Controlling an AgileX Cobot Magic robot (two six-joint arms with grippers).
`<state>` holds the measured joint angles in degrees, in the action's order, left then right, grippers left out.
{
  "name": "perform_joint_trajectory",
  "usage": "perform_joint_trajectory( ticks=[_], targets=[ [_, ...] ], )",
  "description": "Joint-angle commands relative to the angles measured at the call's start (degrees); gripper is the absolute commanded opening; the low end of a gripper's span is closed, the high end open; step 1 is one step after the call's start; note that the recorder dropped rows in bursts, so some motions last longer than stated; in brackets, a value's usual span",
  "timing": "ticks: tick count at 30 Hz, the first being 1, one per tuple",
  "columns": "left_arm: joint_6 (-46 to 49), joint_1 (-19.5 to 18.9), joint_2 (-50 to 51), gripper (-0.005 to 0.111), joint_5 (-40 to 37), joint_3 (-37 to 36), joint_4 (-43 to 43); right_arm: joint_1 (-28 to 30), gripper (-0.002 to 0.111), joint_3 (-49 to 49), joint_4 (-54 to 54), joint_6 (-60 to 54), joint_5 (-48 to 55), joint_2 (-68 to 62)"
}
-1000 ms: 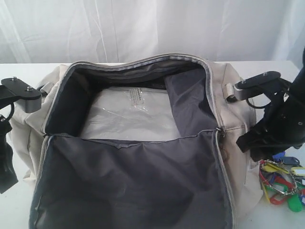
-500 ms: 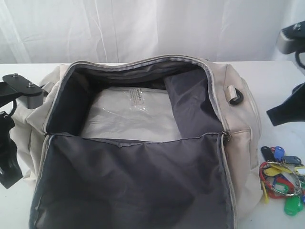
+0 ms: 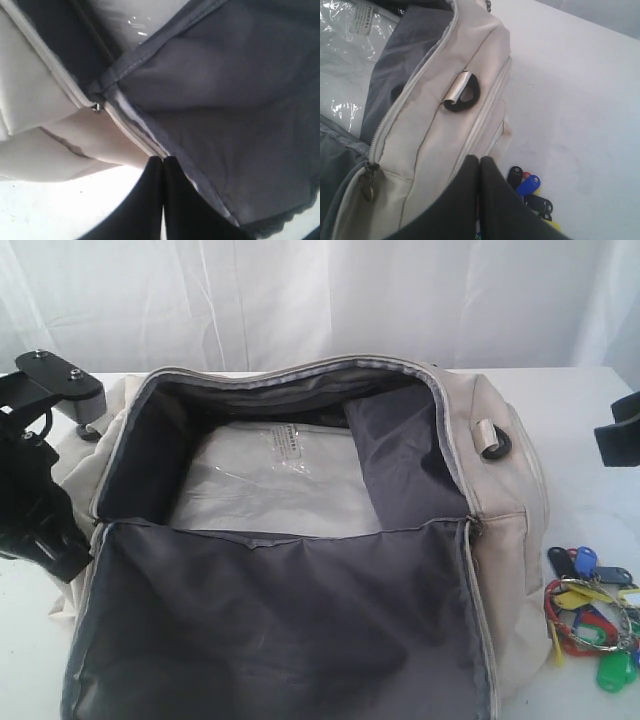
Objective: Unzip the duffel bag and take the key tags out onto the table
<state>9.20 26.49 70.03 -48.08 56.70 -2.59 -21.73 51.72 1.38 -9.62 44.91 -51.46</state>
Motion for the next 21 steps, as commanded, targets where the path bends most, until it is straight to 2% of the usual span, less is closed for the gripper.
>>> perform_joint_trajectory(
  ticks=[1, 9, 21],
  targets=[
    [0.1, 0.0, -0.4, 0.000, 3.2, -0.2, -0.8, 0.1, 0.000, -0.3, 0.3, -0.7, -0.3, 0.4],
    [0.1, 0.0, -0.4, 0.000, 6.5, -0.2, -0.8, 0.1, 0.000, -0.3, 0.3, -0.7, -0.3, 0.4],
    [0.1, 0.0, -0.4, 0.000, 6.5, -0.2, -0.8, 0.1, 0.000, -0.3, 0.3, -0.7, -0.3, 0.4]
  ],
)
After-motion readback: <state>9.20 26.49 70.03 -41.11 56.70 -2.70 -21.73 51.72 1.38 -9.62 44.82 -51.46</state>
